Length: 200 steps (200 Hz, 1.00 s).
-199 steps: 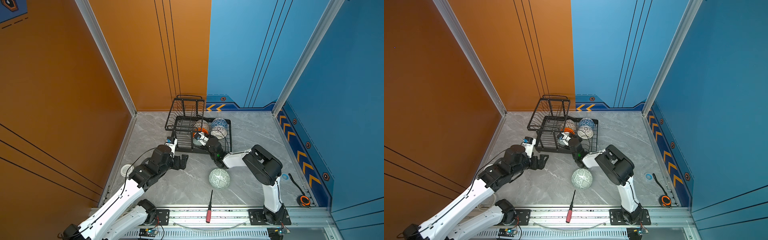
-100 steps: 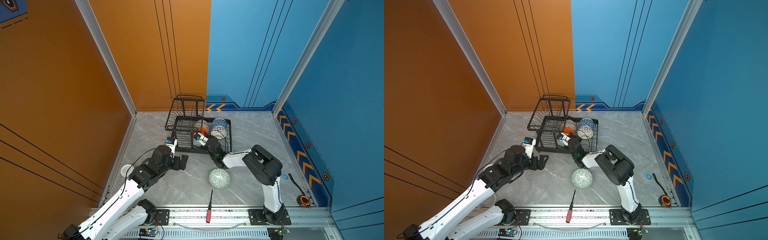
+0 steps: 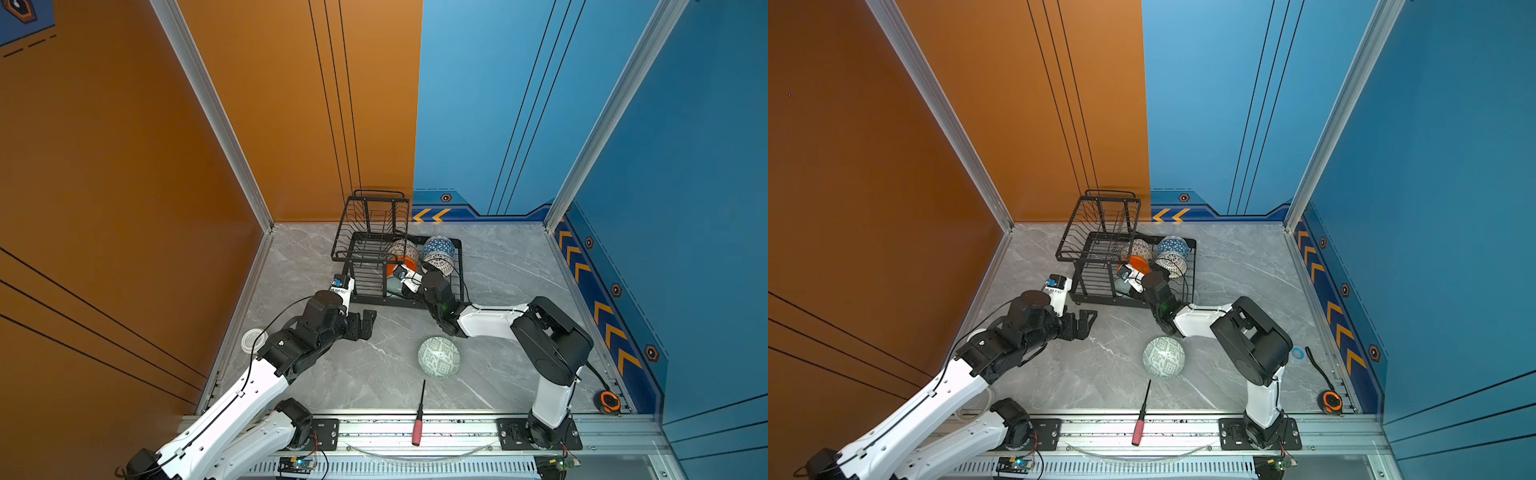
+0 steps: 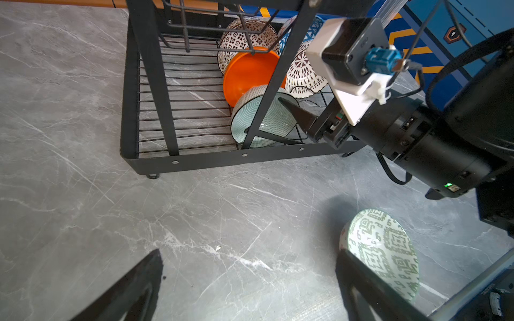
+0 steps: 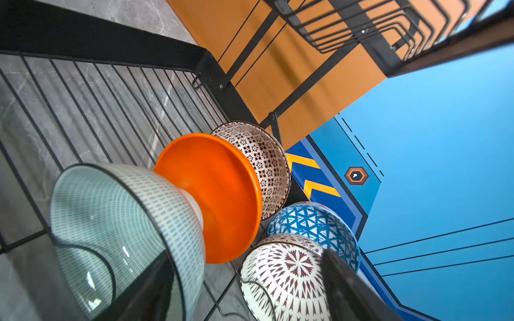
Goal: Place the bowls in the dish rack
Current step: 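Withdraw the right gripper from the rack while the left gripper reaches toward the white-and-green bowl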
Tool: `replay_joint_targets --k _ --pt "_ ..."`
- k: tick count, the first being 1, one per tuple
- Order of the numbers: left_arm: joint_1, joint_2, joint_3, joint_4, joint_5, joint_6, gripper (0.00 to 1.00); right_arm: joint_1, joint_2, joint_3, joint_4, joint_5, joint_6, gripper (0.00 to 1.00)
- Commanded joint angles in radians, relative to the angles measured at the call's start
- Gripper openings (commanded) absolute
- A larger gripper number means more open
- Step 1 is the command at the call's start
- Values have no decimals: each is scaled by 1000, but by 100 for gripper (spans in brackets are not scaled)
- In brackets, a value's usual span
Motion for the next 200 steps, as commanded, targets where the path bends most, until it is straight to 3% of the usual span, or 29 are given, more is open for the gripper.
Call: replay_joint_targets --k 1,45,127,162,200 --pt "-5 -21 -7 -5 3 -11 98 -13 -62 -22 -43 -24 39 89" --pt "-6 -22 -3 -6 8 -4 98 -31 -155 -59 -119 -81 89 98" --pt "-12 -32 29 -39 30 -7 98 -76 -383 -105 -421 -121 206 100" --pt "-136 -24 85 -129 -90 6 98 -78 -547 -146 -559 -105 359 100" --pt "-235 1 71 -145 -109 -50 98 -88 -765 -174 -734 -130 508 100"
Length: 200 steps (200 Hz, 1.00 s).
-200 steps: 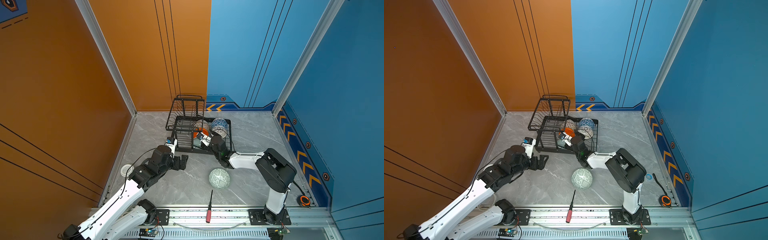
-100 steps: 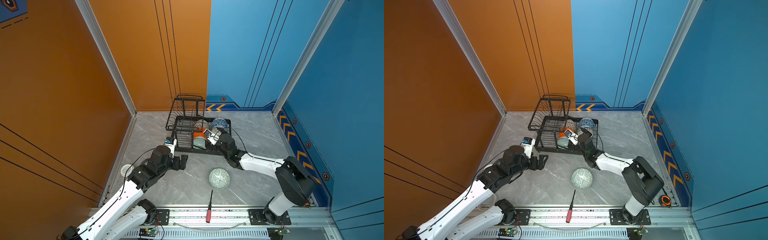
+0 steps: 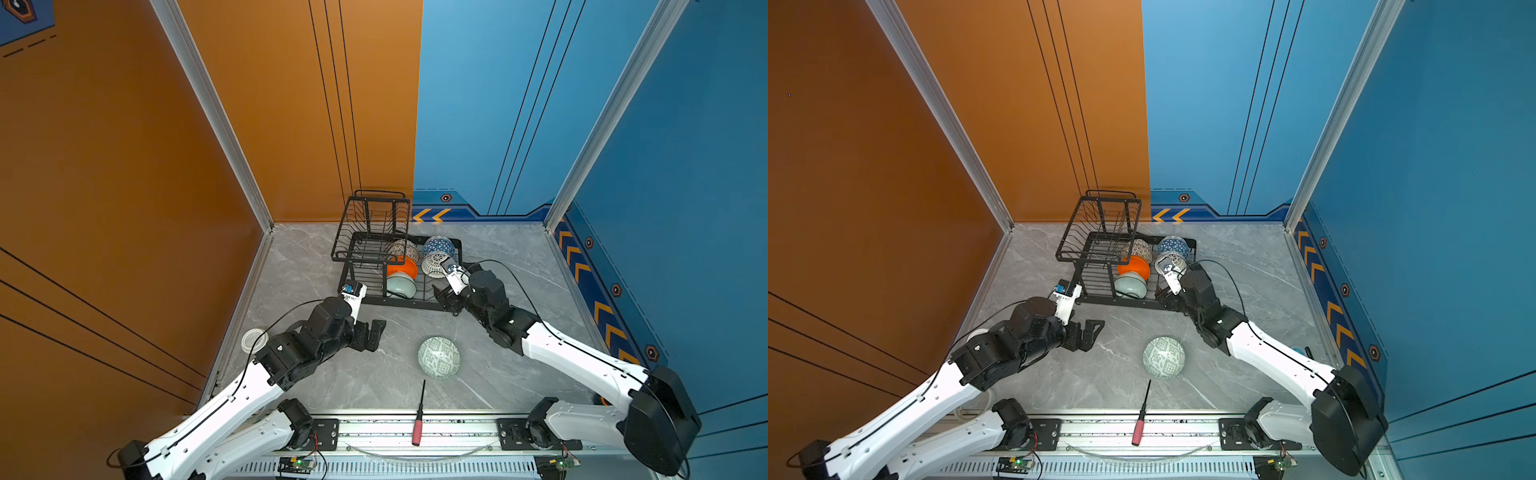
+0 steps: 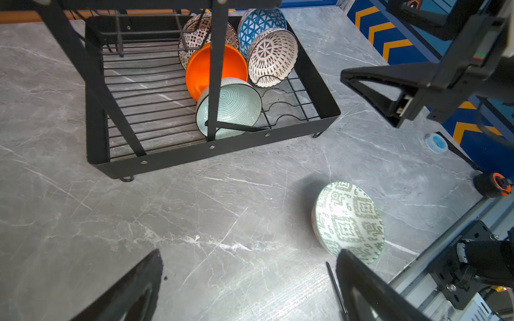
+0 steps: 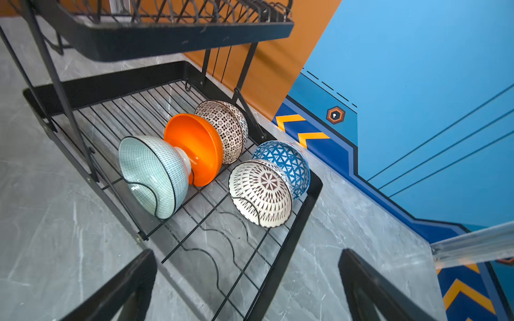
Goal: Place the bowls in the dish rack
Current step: 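Withdraw the right gripper from the rack while the left gripper reaches toward the white-and-green bowl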
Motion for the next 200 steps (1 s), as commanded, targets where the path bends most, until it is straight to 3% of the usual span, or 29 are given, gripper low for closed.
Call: replay_joint_targets --k 1,25,53,82,125,200 --pt "-46 19 3 -51 -46 -42 98 -8 -121 -15 -170 -22 149 100" --pt "-98 67 -18 -14 -38 -64 98 -30 -203 15 -325 -61 243 100" --pt "-111 145 -61 123 61 -98 98 -79 -230 54 -464 -175 342 100" --pt "-115 267 -73 247 158 -126 98 -92 -217 79 -556 -193 373 100" --pt "-137 448 -57 322 245 -131 98 -99 -203 67 -566 -215 391 100" --pt "-215 721 64 319 276 -107 99 -101 -146 55 -523 -215 408 100"
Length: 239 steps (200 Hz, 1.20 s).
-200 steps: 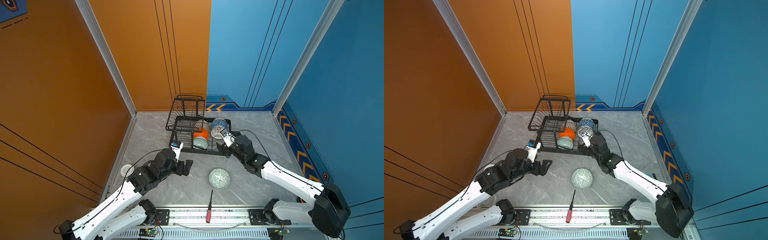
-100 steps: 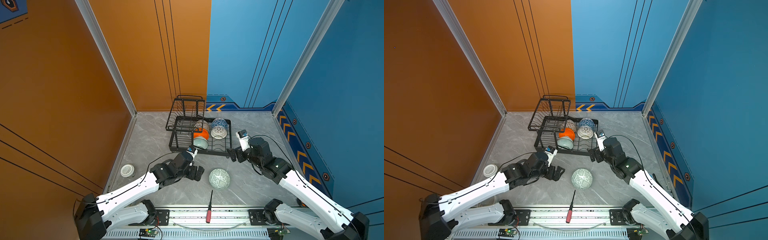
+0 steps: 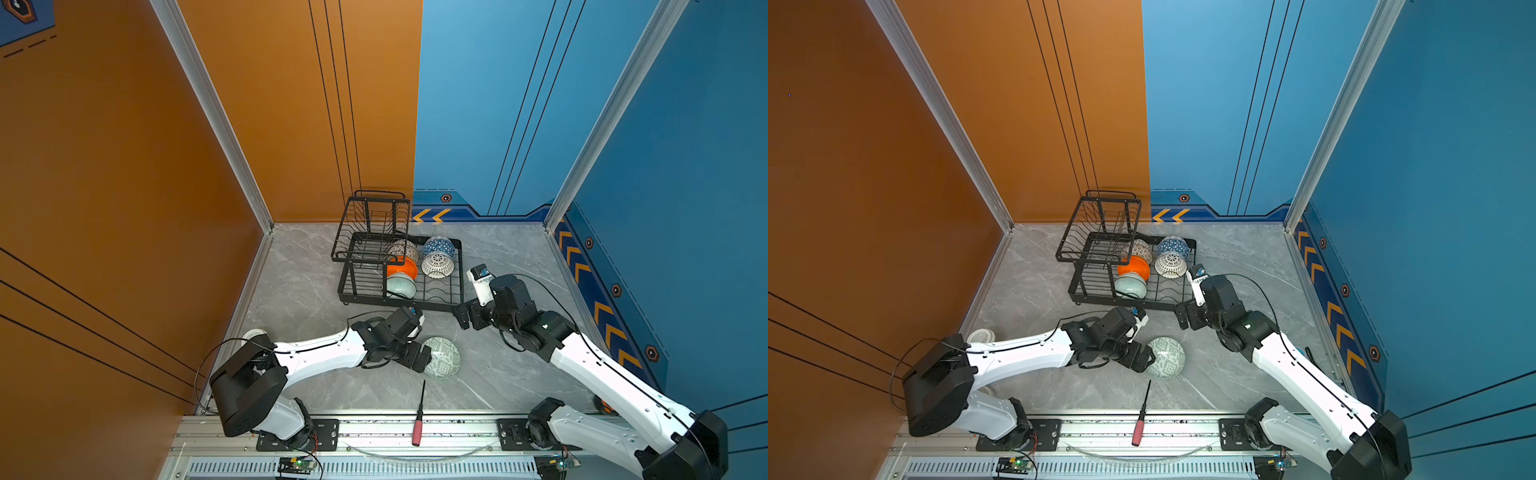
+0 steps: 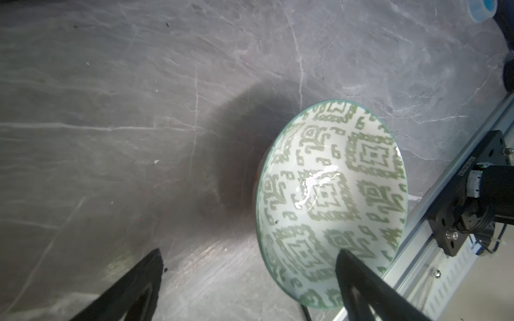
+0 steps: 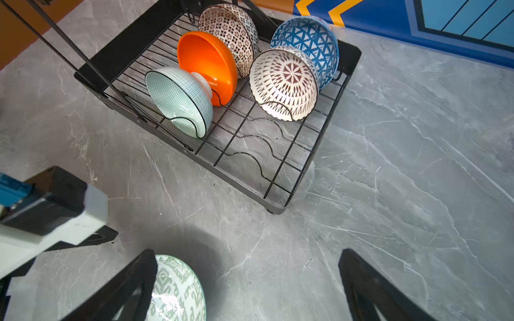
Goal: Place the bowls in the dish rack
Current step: 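Grasp the rim of the white-and-green bowl with the left gripper and lift it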
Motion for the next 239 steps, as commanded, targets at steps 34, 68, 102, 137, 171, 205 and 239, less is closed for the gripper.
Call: replay_joint_targets --k 34,68,102,137,171,205,239 --pt "-33 120 99 5 28 13 91 -10 -2 -2 2 2 13 100" --pt "-33 176 139 -2 40 15 71 -16 -11 -17 2 1 15 100" --pt "-33 211 161 -8 45 15 47 -24 -12 -26 4 -3 13 100" --pt "-33 227 167 -8 45 9 31 -33 -9 -25 7 -12 9 100" --pt "-33 229 177 -15 45 10 14 -38 0 -21 12 -21 10 100" --pt "-31 232 181 -18 41 10 1 -41 -1 -21 12 -23 9 100" --pt "-27 219 180 -27 27 16 0 -46 -12 -24 10 -29 10 100"
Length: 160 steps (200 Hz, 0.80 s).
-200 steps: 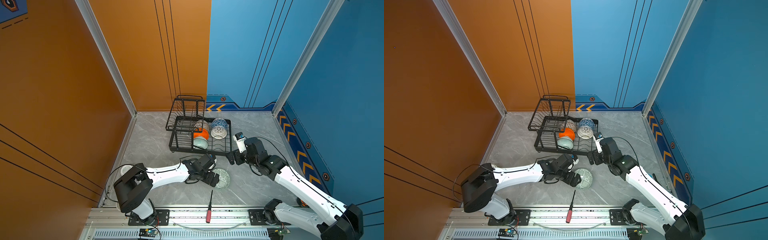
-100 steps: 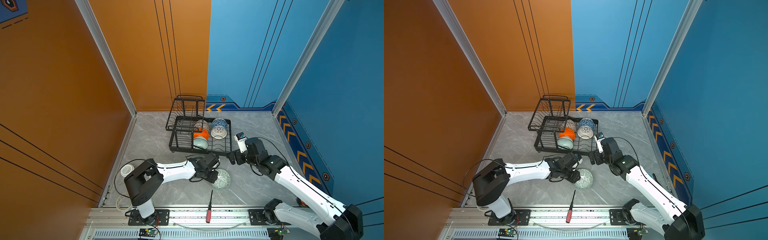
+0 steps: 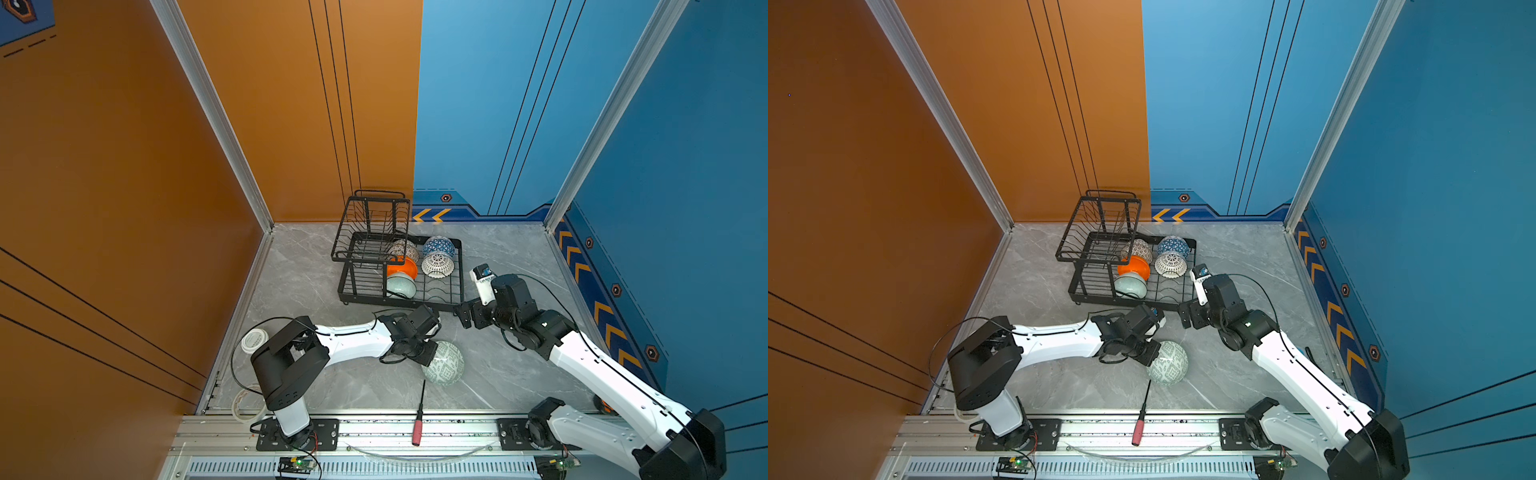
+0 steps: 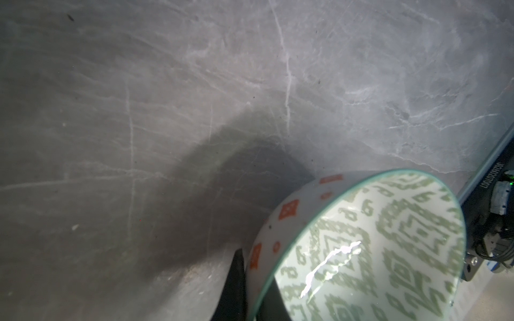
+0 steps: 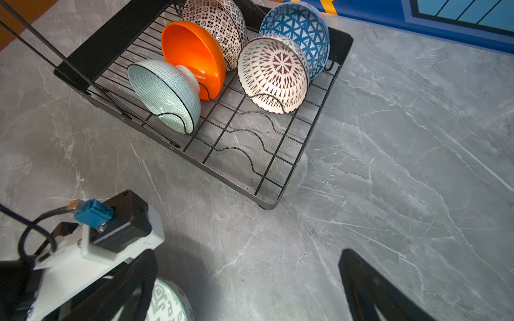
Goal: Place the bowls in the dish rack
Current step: 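Grasp the rim of the white-and-green bowl with the left gripper and lift it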
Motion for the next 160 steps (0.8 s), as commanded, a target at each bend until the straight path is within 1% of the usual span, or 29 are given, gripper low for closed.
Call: replay_joint_targets --k 1,36,62,85,107,135,160 --pt "2 -2 24 -24 -2 9 0 -8 -18 -11 9 -20 10 100" --pt "10 -61 9 -34 -33 16 0 -18 -36 -9 -3 -48 16 100" --pt "17 -133 9 -59 -82 31 0 -26 -45 0 -18 -108 21 100" --pt "19 -209 18 -83 -149 41 0 -26 -32 31 -47 -177 28 100" --pt "21 -287 29 -101 -247 54 0 -14 -16 72 -74 -241 40 100" --pt "26 -374 30 -101 -362 66 0 27 -21 106 -80 -251 60 100" --pt "29 -429 72 -85 -414 85 0 68 -25 118 -75 -230 89 100"
